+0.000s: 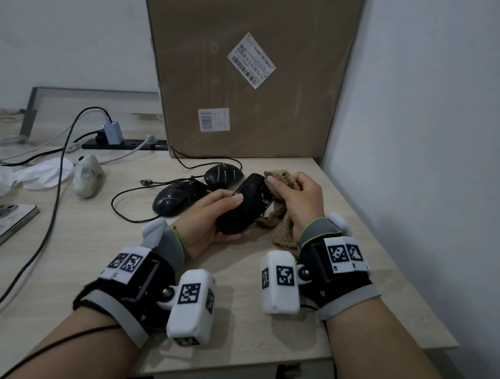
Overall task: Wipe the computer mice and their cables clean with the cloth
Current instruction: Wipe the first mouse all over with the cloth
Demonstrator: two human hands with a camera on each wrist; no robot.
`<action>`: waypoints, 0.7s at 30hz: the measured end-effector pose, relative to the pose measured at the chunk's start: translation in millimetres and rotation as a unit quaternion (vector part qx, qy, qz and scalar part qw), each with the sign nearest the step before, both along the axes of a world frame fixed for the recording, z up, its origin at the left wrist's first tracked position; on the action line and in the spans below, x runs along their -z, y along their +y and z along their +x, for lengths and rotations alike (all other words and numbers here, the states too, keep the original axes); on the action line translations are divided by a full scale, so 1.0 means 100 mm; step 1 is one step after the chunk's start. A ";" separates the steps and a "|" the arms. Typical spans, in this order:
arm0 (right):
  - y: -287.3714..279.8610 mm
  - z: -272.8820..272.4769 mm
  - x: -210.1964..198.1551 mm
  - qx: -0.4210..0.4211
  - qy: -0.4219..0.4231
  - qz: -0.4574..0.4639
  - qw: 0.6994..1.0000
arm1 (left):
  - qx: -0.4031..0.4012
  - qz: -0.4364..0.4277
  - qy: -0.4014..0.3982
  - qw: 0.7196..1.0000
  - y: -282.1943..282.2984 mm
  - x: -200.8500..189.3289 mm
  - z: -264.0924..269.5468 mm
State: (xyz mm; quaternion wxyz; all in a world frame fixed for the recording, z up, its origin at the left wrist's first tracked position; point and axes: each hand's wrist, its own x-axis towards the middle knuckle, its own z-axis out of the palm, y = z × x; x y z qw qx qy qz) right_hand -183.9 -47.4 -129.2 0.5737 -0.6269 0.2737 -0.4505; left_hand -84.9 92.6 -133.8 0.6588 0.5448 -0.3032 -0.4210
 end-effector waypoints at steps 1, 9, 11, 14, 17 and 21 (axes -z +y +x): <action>-0.03 0.00 0.01 0.014 0.000 0.009 1.000 | 0.001 0.004 -0.001 1.000 -0.01 0.00 -0.01; 0.12 0.04 0.00 -0.078 0.015 -0.054 0.995 | -0.038 0.003 0.013 0.999 0.00 0.01 0.02; 0.08 0.03 0.01 -0.059 0.010 -0.035 0.998 | -0.025 0.002 0.006 1.000 0.01 0.01 0.02; 0.00 0.01 0.03 -0.019 -0.015 0.020 1.000 | -0.007 0.004 -0.001 1.000 0.01 0.01 0.01; -0.01 0.04 0.05 0.006 -0.004 0.015 1.000 | -0.019 0.010 -0.002 1.000 -0.01 0.02 0.00; 0.08 0.05 0.03 -0.058 -0.004 -0.034 0.998 | -0.043 0.008 0.003 0.999 -0.01 0.01 0.02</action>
